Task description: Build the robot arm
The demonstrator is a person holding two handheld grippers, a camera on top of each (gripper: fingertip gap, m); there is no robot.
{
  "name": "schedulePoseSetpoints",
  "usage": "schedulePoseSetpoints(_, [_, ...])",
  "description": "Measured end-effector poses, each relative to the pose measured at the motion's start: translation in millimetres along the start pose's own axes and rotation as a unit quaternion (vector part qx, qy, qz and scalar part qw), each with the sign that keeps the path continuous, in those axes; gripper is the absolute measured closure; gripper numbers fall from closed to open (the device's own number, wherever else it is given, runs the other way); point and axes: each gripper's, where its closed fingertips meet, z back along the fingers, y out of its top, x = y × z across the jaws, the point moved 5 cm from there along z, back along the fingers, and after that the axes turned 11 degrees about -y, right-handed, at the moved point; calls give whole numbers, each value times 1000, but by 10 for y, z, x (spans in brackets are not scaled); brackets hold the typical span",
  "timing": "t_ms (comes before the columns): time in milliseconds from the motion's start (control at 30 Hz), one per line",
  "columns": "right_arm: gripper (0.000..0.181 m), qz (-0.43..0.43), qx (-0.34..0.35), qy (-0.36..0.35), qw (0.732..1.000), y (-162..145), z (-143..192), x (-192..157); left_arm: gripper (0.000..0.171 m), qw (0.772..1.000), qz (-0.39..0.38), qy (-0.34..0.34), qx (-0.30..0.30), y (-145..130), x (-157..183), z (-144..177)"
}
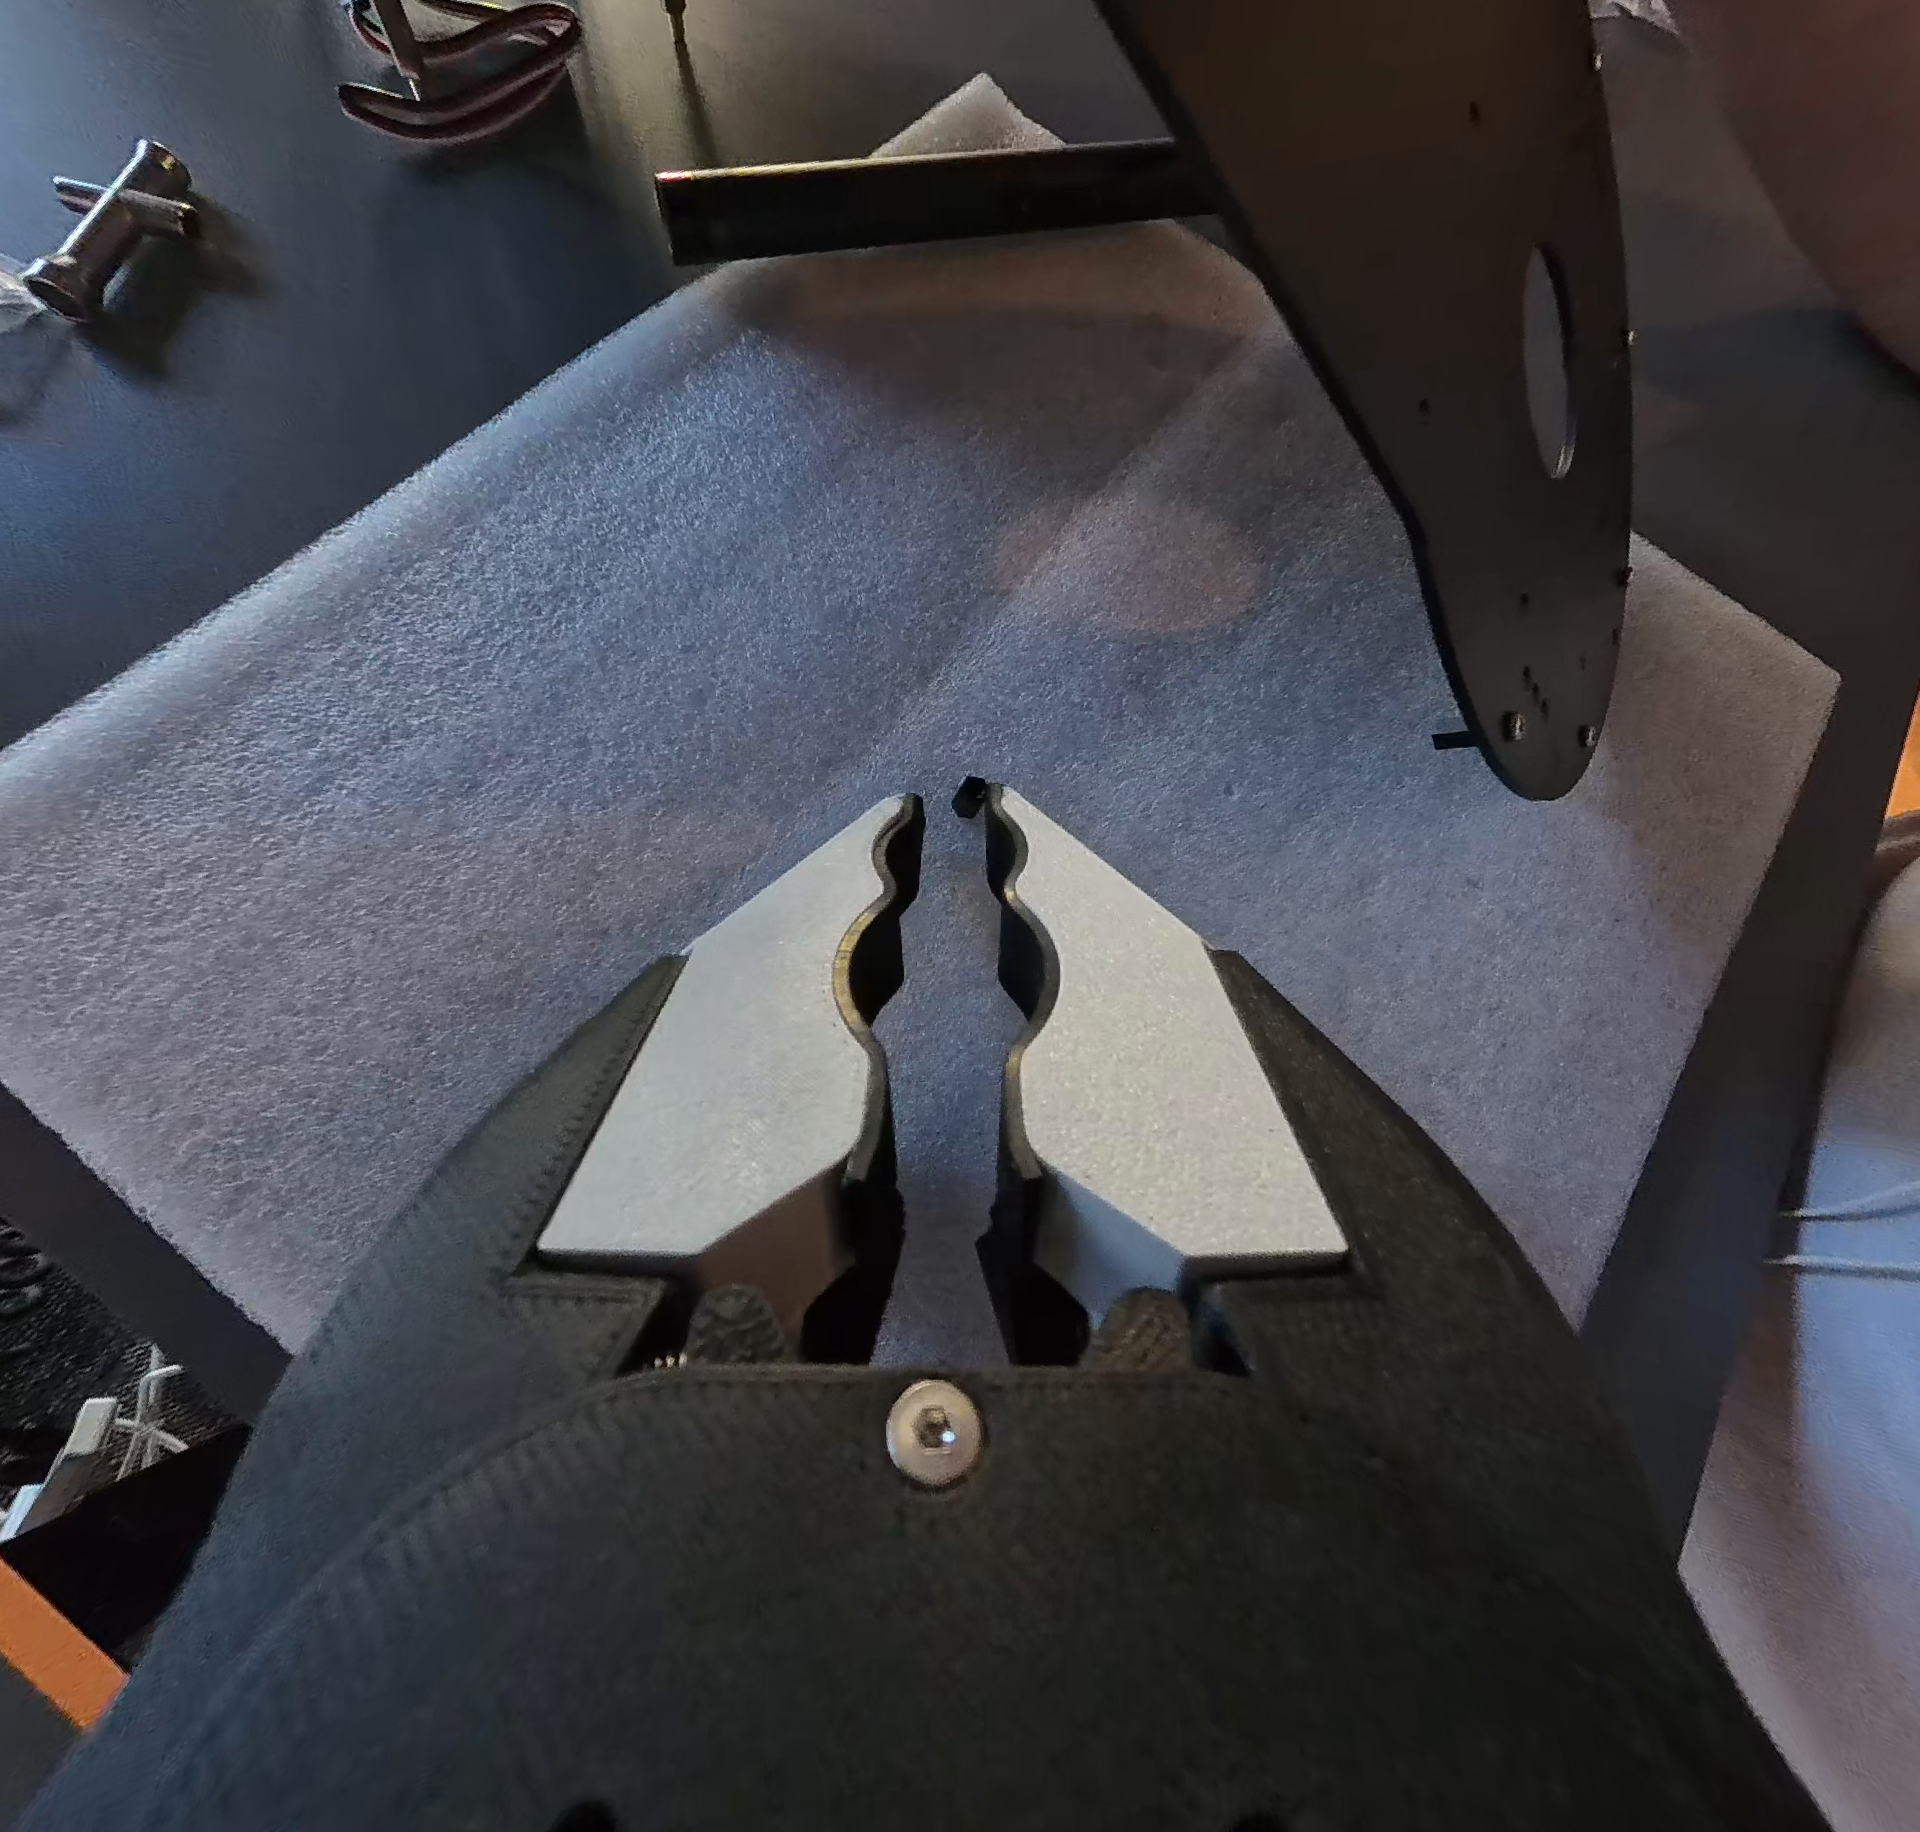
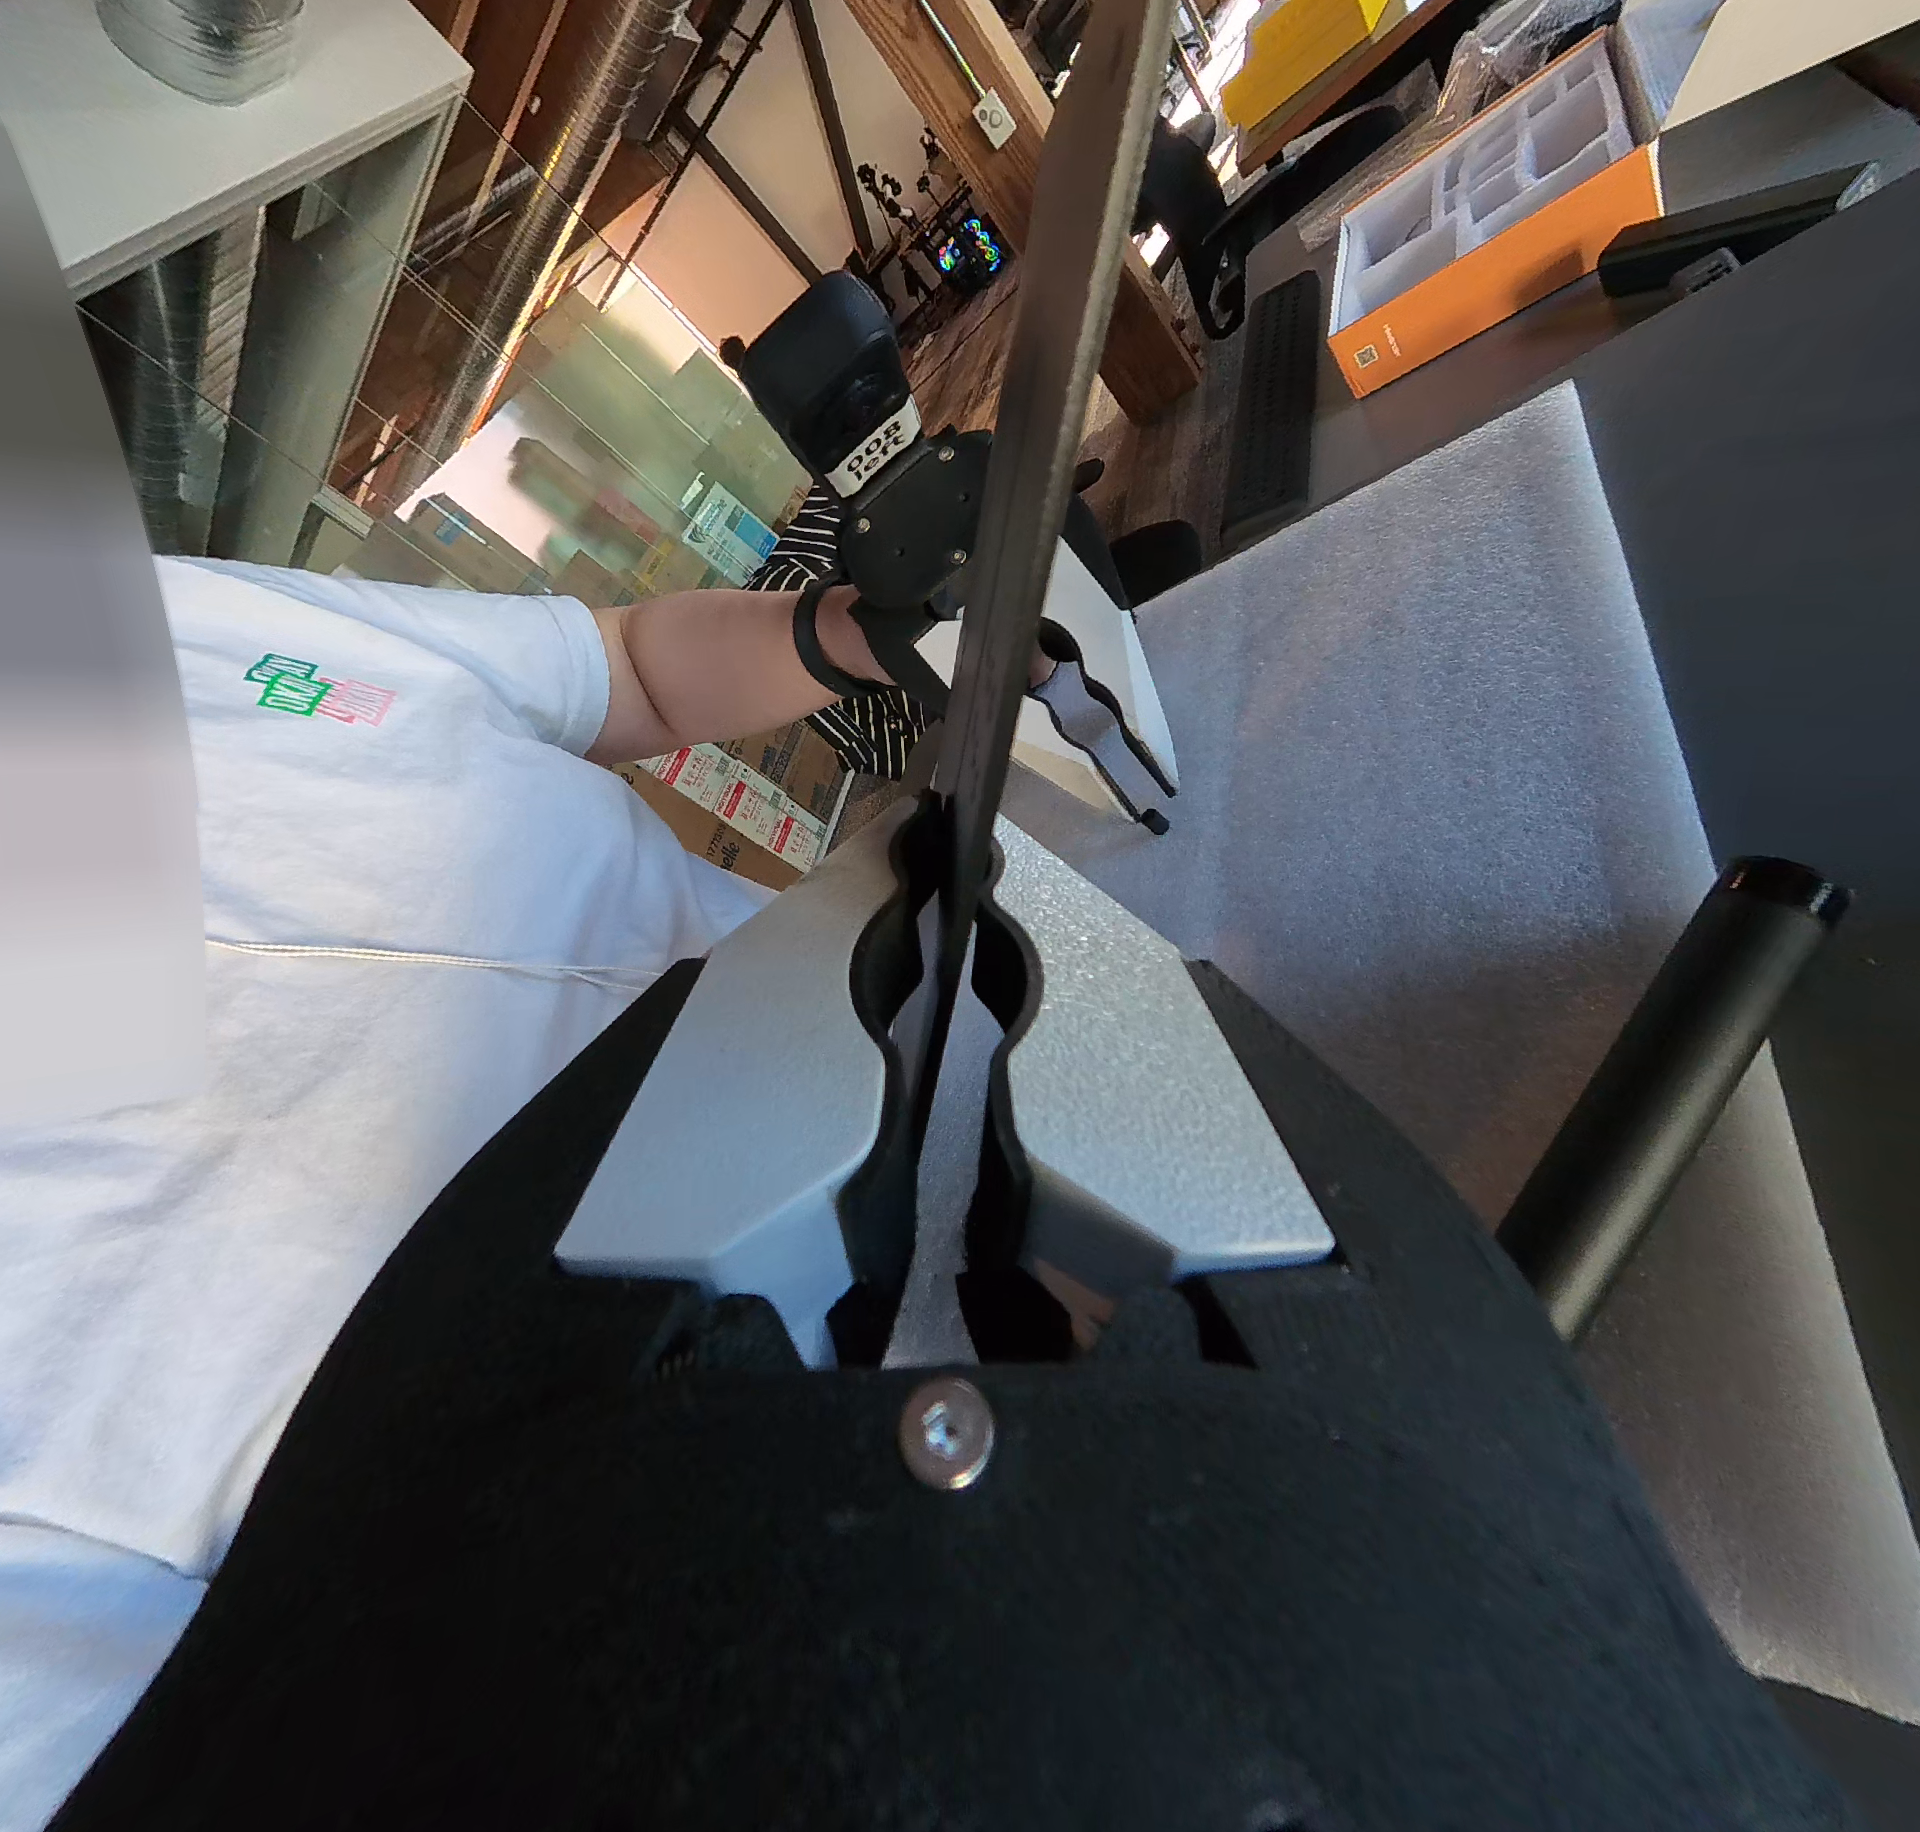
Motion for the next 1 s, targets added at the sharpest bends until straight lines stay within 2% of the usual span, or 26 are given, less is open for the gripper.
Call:
schedulePoseSetpoints(400, [181,-4,-2,-1,1000,9,-23,5,157,1000,13,-2,17,18,-15,36])
schedulePoseSetpoints(533, [181,-6,-3,-2,1000,21,-46,19,155,996,50,-9,69,76,-53,154])
schedulePoseSetpoints(600, [181,-6,-4,-2,1000,22,-55,19,145,992,81,-18,99,105,-74,249])
schedulePoseSetpoints(667, [181,-9,-8,-1,1000,25,-94,17,136,979,121,-66,152,210,-47,359])
schedulePoseSetpoints(800, [181,-30,-24,-2,999,35,-210,37,133,922,177,-195,284,538,5,609])
schedulePoseSetpoints(867, [181,-48,-28,3,998,55,-257,41,135,905,187,-224,308,622,-11,642])
schedulePoseSetpoints(1000, [181,-53,-42,13,998,83,-330,4,130,878,222,-291,309,712,33,545])
